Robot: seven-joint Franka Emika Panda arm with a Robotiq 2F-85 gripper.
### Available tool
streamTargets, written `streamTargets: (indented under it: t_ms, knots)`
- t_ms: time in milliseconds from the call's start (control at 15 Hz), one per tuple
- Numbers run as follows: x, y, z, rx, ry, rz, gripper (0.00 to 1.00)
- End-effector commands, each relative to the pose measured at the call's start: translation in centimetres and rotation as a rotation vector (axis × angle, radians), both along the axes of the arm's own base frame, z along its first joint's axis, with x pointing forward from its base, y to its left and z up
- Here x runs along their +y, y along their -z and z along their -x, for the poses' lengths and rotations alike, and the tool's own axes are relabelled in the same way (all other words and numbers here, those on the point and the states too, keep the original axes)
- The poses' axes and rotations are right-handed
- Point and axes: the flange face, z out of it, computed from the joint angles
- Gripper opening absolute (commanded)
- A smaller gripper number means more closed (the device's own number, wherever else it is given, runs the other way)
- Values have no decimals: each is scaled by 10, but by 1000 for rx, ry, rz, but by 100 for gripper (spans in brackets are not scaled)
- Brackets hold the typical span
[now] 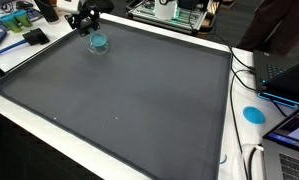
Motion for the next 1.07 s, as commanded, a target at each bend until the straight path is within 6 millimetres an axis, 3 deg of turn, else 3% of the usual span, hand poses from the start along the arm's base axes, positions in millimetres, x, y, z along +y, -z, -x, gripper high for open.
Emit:
streamTargets:
  t_ms: [0, 533, 1000]
  knots:
    - [3, -25, 18, -51, 48, -60, 28]
    - [31, -80, 27, -173, 197, -112, 28]
    - [83, -114, 25, -278, 269, -48, 28]
